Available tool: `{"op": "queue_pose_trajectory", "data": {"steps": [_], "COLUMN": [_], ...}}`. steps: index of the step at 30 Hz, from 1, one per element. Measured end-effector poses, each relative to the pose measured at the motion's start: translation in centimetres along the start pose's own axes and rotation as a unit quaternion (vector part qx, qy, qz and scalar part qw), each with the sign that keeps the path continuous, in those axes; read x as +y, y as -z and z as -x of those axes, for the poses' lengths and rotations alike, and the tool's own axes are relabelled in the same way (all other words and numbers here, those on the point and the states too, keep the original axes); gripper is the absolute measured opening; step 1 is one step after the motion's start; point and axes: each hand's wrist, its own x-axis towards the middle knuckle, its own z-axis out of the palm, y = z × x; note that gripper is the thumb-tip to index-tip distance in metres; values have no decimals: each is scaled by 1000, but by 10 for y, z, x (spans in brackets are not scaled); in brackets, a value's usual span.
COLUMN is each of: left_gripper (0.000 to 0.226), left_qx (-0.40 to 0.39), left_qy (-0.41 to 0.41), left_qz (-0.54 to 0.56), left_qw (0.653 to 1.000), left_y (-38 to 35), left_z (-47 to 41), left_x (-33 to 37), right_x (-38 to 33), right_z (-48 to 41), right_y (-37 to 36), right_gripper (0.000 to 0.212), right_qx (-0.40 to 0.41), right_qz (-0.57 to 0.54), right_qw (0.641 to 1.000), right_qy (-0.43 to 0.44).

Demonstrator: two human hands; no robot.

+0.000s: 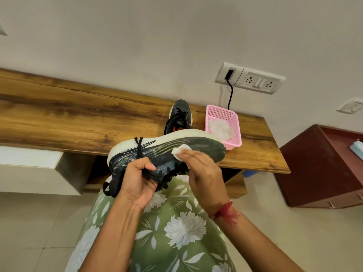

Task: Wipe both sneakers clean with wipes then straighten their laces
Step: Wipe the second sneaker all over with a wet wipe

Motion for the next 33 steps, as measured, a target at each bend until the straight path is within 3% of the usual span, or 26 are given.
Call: {"op": "queue_pose_trajectory", "data": {"steps": [3, 7, 10, 13, 15, 18, 21, 23, 25, 28, 33], "left_gripper": [70, 85, 52, 19, 35, 19, 11, 25, 21, 24, 24], "left_qx": [-5, 15, 20, 24, 27, 53, 60, 54, 54, 56, 54], "left_qy": [3, 2, -3, 5, 0, -23, -22, -26, -33, -51, -35], "left_qz": [21, 1, -22, -31, -36, -54, -86, -93, -72, -40, -70], "left_qw": [1000, 1000, 1000, 999, 999, 997, 994, 994, 995, 996, 995], "left_y": [-7, -6, -9, -17, -21, -21, -22, -20, -22, -24, -25], "left_z": [1, -2, 2, 7, 7, 7, 11, 11, 12, 10, 12], "left_x": [1, -1, -4, -5, -4, -3, -1, -2, -2, -2, -3], "right_x": [21, -2, -30, -44, -28, -6, -36, -48, -33, -12, -44], "right_z": [-9, -10, -9, -8, -11, -20, -14, -6, -11, -27, -17], "right_y": [7, -9, -10, -1, 3, 6, -5, -6, -1, 3, -7], "right_gripper": [30, 36, 41, 37, 36, 38, 37, 34, 33, 38, 37], "right_qx": [2, 50, 43, -33, -29, 25, -8, -46, -40, 23, -47], "right_qz": [94, 64, -26, -22, 63, 95, 54, 34, 63, 96, 28], "right_qw": [995, 985, 991, 999, 998, 989, 998, 998, 997, 990, 998], "right_qy": [-24, -151, -122, 4, 9, -109, -39, 14, -1, -103, 5]}}
